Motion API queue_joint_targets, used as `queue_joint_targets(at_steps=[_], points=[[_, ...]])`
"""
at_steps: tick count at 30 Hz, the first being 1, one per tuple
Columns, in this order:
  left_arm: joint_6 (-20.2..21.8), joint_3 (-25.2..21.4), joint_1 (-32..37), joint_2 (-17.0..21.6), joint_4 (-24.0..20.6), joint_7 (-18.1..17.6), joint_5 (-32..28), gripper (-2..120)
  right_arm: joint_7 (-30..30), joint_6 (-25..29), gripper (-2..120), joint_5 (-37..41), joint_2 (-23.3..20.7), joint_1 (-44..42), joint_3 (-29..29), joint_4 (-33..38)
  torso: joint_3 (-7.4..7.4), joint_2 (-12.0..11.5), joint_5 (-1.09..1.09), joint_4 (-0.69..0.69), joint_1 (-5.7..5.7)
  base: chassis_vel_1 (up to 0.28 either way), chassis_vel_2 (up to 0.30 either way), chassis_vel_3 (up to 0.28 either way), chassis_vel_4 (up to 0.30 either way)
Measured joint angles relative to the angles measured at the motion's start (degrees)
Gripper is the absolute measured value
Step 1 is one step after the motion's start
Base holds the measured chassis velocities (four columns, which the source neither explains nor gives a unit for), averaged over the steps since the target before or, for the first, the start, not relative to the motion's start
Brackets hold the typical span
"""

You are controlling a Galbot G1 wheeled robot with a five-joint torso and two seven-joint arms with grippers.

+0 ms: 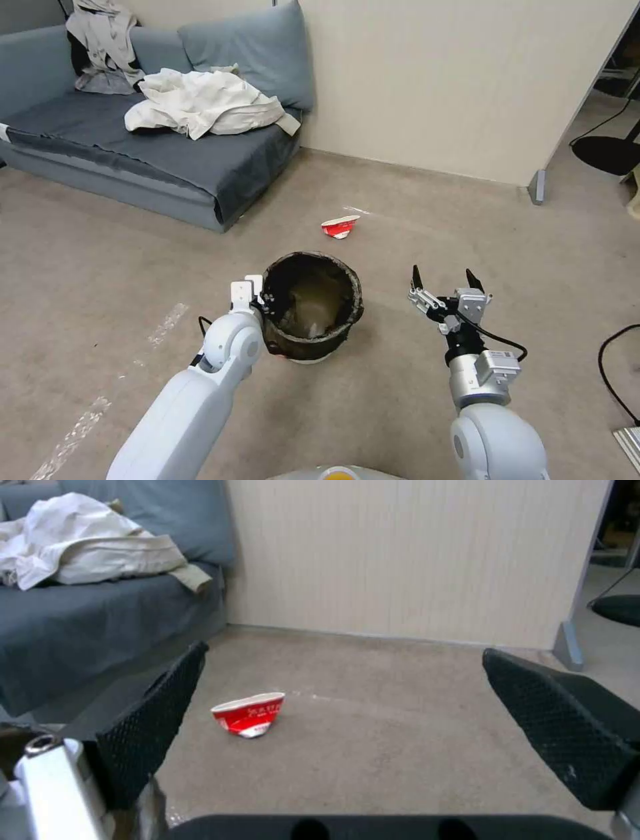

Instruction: Pick up the trash can from the floor.

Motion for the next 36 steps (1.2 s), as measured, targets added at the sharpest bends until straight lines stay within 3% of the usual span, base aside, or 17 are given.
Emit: queue_joint_targets(at_steps=[8,16,27,36], points=[[-1.0,-3.1,3.2,1.7,-6.1,0.3,-0.8,0,-0.1,0.0,100,0.0,-0.1,0.1,-0.1,0.2,-0.01,0.0,0.00,-0.01,0.00,0.000,0.000,0.000,0.000],[-1.0,-9.4,8.2,4.4,-14.3,1.5,-3.4,0,-0.1,-0.1,100,-0.3,0.0,0.3,-0.8,0.9,-0.01,0.0,-0.01,0.00,0.00,0.000,0.000,0.000,0.000],[0.0,-14.8,13.5,5.0,-23.8,1.5,-7.6,0,-0.1,-0.1,100,-0.5,0.1,-0.4,-1.0,1.9,-0.02,0.0,-0.01,0.00,0.00,0.000,0.000,0.000,0.000],[1.2,-17.3,18.1,4.9,-29.1,1.4,-6.2,0,-0.1,-0.1,100,-0.6,0.2,-0.2,-1.0,2.2,-0.02,0.0,0.00,0.00,0.00,0.000,0.000,0.000,0.000]])
